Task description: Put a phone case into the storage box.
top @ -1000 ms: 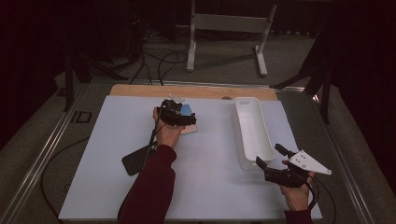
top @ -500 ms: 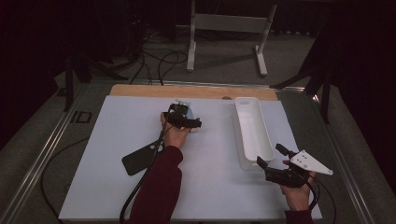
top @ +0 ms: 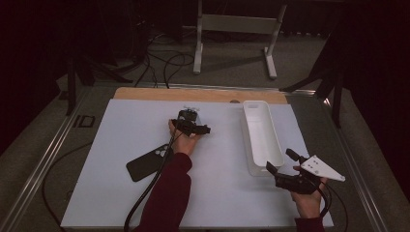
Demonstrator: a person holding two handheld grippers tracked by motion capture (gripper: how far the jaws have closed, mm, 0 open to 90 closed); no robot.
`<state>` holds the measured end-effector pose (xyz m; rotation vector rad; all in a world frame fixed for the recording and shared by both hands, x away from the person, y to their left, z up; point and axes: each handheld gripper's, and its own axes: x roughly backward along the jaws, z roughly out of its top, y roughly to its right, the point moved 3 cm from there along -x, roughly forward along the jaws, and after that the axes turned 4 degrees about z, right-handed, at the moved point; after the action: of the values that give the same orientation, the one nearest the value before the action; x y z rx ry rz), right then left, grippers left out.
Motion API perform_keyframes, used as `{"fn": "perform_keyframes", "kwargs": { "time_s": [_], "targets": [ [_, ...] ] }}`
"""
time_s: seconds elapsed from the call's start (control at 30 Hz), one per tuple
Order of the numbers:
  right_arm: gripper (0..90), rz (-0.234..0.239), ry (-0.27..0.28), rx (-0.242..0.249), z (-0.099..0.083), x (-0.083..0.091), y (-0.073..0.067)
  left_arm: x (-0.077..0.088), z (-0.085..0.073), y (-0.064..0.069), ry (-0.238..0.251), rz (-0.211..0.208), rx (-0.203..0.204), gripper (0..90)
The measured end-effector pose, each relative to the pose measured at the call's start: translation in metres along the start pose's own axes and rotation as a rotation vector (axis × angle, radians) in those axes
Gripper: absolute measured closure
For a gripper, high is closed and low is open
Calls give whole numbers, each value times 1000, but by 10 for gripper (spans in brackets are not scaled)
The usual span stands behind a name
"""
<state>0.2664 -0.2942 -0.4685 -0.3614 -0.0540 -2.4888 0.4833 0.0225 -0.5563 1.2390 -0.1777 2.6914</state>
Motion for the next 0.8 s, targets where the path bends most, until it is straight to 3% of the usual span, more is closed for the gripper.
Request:
{"fn": "perform_keyframes", "kwargs": {
  "time_s": [0.2,0.3,0.5,0.8],
  "targets": [
    [103,3,-5,1,0,-1,-1,-3,-3,4,-7,26,13,0],
    [103,2,0,1,0,0,-1,-3,-3,3,-6,19,24,0],
    [103,0,4,0,1,1,0,-2,-4,-1,-49,-1,37,0],
    [104,-3,0,3,0,1,-1,7,-4,-6,-97,-4,23,100]
  ]
}}
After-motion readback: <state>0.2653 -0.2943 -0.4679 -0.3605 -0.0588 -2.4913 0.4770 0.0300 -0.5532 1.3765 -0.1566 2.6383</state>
